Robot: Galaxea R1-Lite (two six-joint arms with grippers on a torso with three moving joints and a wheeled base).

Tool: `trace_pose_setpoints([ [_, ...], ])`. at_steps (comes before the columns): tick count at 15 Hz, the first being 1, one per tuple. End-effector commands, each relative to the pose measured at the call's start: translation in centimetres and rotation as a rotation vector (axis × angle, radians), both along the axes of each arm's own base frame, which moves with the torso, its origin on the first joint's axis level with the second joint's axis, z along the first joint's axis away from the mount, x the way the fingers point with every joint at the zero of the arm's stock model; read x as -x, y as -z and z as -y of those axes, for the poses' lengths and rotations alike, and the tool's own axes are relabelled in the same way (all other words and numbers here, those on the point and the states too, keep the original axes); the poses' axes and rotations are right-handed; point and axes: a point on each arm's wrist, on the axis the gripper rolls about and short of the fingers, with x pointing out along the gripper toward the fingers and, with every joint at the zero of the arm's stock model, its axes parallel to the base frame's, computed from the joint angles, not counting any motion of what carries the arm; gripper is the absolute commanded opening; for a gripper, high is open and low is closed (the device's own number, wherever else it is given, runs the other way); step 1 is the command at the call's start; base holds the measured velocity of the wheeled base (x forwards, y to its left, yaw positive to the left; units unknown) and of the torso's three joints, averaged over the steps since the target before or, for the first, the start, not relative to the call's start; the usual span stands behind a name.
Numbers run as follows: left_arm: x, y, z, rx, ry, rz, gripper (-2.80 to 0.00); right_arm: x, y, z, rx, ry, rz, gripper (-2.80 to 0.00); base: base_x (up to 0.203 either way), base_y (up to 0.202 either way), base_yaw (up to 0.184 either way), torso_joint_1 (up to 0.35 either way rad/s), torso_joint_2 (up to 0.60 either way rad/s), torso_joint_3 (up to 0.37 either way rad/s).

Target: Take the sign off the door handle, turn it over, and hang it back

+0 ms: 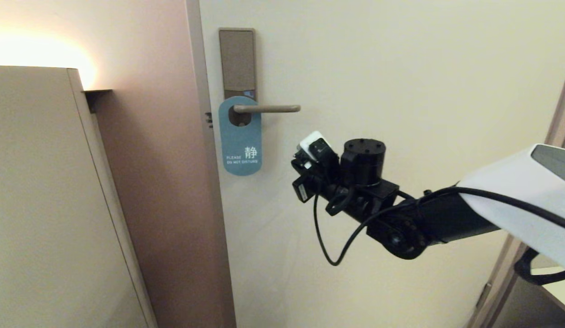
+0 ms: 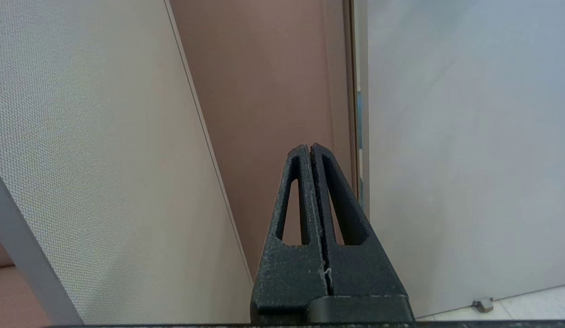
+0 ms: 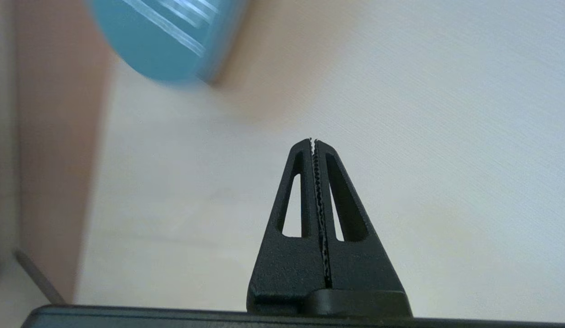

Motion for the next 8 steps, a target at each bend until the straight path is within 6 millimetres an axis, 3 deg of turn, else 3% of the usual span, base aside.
trace_pose_setpoints([
  [1, 0.0, 0.0, 0.0, -0.001, 0.001, 0.0, -2.8, 1.7, -3.2, 3.6, -0.023, 0.057, 0.038, -2.8, 0.0, 0.0, 0.0, 0.0, 0.0, 0.0],
  [6, 0.0, 0.0, 0.0, -0.001, 0.0, 0.0, -2.8, 4.8, -8.2, 13.1, -0.062, 0.289, 0.12, -2.8, 0.0, 0.0, 0.0, 0.0, 0.0, 0.0],
  [8, 0.0, 0.0, 0.0, -0.001, 0.002, 0.0, -2.8, 6.7, -9.2, 16.7, -0.066, 0.386, 0.141, -2.8, 0.0, 0.0, 0.0, 0.0, 0.0, 0.0],
])
